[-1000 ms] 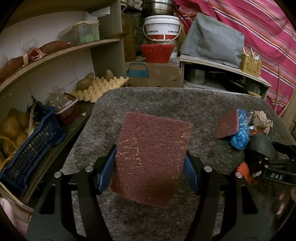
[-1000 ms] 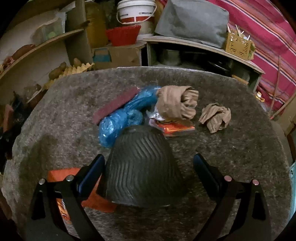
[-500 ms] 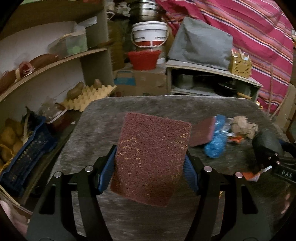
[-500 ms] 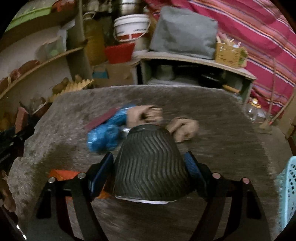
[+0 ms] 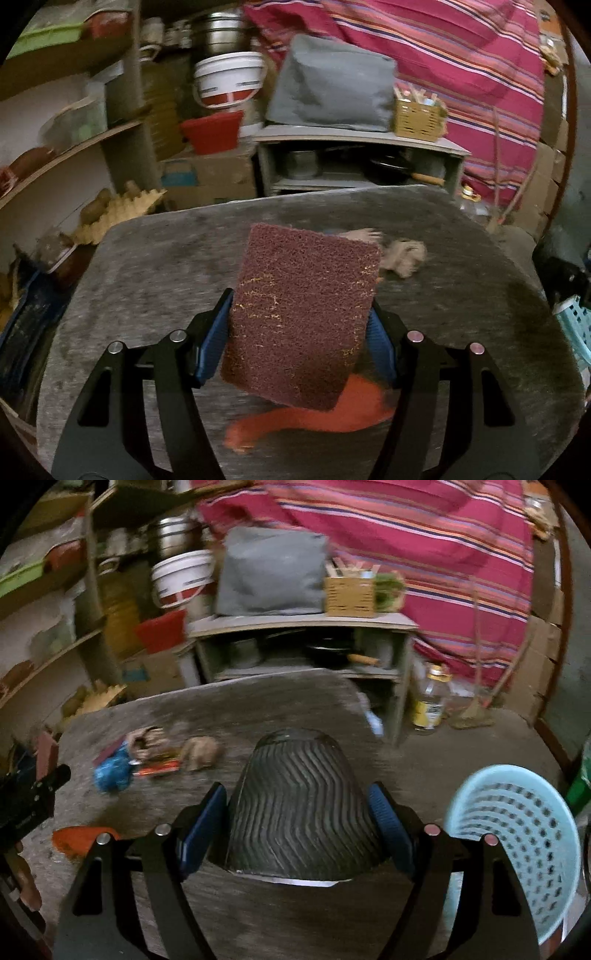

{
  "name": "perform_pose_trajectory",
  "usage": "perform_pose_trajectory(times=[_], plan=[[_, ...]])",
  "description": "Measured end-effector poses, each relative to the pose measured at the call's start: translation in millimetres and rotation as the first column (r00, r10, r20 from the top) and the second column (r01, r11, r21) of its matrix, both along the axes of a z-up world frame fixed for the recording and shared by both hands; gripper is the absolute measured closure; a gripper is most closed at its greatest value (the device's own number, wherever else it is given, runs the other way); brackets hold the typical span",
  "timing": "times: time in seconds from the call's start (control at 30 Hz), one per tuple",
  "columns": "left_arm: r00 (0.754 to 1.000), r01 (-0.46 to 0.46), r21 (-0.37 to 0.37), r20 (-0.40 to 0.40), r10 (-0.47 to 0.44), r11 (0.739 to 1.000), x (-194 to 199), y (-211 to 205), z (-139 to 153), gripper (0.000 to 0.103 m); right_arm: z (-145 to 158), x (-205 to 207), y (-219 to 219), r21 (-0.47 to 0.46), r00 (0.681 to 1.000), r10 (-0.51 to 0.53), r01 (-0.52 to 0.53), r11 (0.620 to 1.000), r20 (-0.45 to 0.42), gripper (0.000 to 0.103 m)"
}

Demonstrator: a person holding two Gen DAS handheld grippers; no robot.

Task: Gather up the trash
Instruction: 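Carry the maroon pad and black rubber piece over the blue basket and open both tools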

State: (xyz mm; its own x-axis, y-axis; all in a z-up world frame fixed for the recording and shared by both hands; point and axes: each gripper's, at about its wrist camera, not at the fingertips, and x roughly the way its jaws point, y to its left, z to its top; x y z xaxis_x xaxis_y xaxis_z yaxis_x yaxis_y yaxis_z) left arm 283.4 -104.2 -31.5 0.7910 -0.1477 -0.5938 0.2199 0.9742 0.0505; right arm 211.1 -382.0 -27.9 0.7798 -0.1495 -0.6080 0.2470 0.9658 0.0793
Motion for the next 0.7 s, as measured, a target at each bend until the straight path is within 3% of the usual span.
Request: perform_pose_trajectory(times=[0.33,0.47,0.6,0.7], plan=[[0.984,0.178,0.015,0.015,-0.178,0.984,-28,-111,-1,0.038,-4,-62,-110,-0.042,0.984,-0.176,0.175,0.984,-0.025,0.025],[0.965,0.260,0.027,0.024,-0.261,0.965,-40,-164,-2,0.038,-3,-87,-156,0.028,0.968,-0.249,0.250,0.968,-0.019,0.025],[0.937,0.349,-0.041,-0.002,-0.349,0.936,-56,-221,-4,0.038,-11,-102,-188,0.043,0.955,-0.295,0.296,0.954,-0.029,0.025],[0.914,0.406,-0.015,0.007,-0.406,0.914,-72,-265,-7,0.038,-19,-109,-209,0.083,0.944,-0.328,0.330,0.940,-0.039,0.025]])
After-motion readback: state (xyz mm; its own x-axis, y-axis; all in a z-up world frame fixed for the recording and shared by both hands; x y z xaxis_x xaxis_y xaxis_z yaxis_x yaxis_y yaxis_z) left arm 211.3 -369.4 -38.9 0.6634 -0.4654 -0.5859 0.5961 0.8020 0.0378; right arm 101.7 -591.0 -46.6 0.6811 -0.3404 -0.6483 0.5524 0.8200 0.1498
